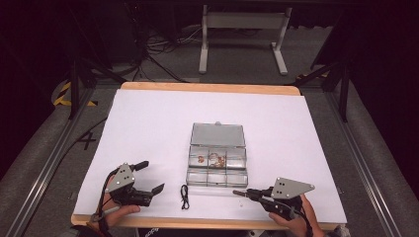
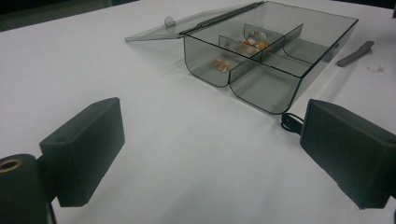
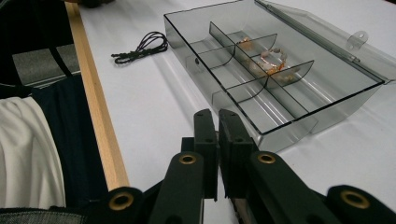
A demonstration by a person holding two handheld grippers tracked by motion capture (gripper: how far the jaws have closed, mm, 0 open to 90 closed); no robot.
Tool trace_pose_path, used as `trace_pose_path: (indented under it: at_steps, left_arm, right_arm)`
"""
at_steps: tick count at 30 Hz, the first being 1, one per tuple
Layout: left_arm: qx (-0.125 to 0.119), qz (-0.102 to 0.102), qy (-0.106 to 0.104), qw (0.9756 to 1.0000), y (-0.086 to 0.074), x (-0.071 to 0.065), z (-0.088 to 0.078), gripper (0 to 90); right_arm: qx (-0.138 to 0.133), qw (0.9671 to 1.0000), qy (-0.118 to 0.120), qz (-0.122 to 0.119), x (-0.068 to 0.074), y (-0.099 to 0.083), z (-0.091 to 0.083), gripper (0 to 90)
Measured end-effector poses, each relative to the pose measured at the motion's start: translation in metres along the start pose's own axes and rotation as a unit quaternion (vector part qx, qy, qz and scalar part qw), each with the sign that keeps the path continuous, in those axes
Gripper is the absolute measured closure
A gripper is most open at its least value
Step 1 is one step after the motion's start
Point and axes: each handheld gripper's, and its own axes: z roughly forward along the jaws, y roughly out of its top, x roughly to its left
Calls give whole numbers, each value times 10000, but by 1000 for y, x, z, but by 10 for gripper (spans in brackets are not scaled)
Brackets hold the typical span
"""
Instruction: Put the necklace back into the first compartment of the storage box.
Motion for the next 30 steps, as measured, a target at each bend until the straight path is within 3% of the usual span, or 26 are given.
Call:
trace_pose_path:
  at_steps: [13,30]
  left_arm:
    - [8,9,17,10000,0,0,0,74]
    - [33,7,-14,10000,0,-1,1,70]
  right_arm:
    - [-230,9995,-192,-97,-13,18,1,872]
    - [-429,9981,-439,-74,-45,42,20,872]
